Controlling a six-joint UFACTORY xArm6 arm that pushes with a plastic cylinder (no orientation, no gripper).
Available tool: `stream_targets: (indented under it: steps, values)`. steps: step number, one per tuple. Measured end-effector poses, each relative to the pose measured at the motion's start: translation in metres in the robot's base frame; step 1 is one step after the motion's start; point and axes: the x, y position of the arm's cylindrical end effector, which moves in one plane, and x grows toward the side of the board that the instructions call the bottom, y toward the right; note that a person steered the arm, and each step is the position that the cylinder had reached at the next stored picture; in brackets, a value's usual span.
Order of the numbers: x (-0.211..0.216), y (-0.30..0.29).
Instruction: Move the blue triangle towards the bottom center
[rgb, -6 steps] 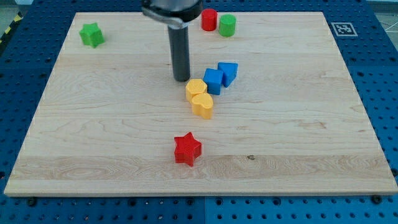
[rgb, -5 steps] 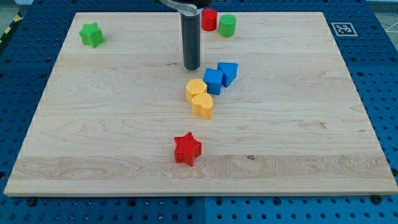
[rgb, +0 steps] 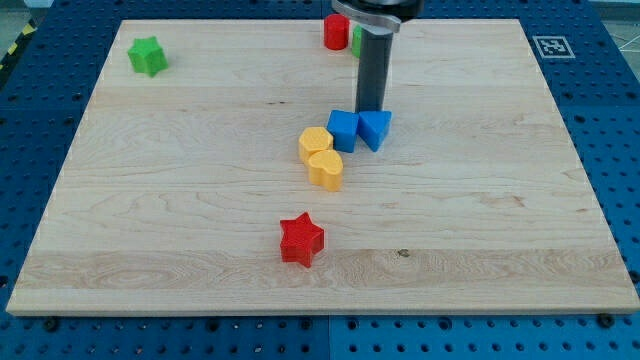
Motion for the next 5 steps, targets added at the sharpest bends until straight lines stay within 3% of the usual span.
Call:
stream_targets:
  steps: [4, 5]
  values:
    - [0.121, 0.019]
    - [0.123, 0.051]
